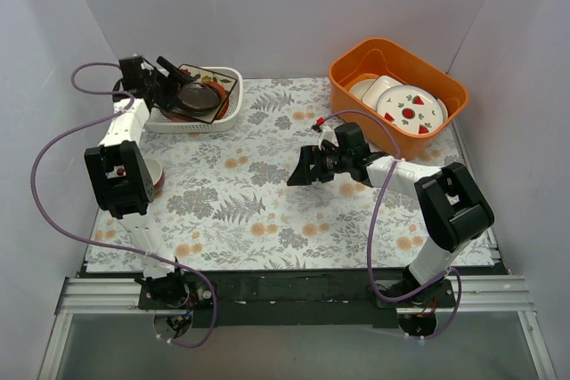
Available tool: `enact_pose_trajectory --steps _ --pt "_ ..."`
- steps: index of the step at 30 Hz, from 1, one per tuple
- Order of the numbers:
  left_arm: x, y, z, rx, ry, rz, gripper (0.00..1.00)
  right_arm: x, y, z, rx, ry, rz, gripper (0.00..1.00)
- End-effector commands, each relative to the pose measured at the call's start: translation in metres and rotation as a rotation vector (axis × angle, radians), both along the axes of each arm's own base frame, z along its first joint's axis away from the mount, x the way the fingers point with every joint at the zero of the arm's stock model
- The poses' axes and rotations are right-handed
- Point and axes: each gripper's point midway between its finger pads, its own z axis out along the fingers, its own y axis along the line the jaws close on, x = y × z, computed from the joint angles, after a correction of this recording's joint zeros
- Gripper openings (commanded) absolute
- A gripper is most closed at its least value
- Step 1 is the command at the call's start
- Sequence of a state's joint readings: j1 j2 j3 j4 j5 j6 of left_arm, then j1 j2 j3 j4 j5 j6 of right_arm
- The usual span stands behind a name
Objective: Place the plates into the plastic bin on the countertop
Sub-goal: Place the plate in the plastic bin.
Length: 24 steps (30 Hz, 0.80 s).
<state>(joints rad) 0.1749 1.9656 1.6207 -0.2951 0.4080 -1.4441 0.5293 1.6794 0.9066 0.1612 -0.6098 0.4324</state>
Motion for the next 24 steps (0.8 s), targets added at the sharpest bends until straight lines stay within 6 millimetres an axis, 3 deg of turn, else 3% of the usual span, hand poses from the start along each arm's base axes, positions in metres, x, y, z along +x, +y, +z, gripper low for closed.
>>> enact_pose_trajectory --steps 1,5,15,22,24 --pt "0.028 0.009 0.054 0.030 -0.110 0.002 0.78 0.011 0.006 0.014 0.039 -0.047 0.009 0.98" --pt "0.041 0.020 0.054 0.082 -0.075 0.025 0.79 0.012 0.006 0.016 0.038 -0.049 0.008 0.98" --pt "0.025 0.040 0.059 0.168 -0.051 0.136 0.81 0.011 0.006 0.014 0.038 -0.041 0.013 0.98" --pt "0.015 0.038 0.087 0.182 -0.117 0.130 0.82 0.010 0.006 0.017 0.043 -0.050 0.015 0.98" --pt "0.011 0.034 0.093 0.174 -0.133 0.108 0.86 0.011 0.006 0.018 0.046 -0.056 0.015 0.98"
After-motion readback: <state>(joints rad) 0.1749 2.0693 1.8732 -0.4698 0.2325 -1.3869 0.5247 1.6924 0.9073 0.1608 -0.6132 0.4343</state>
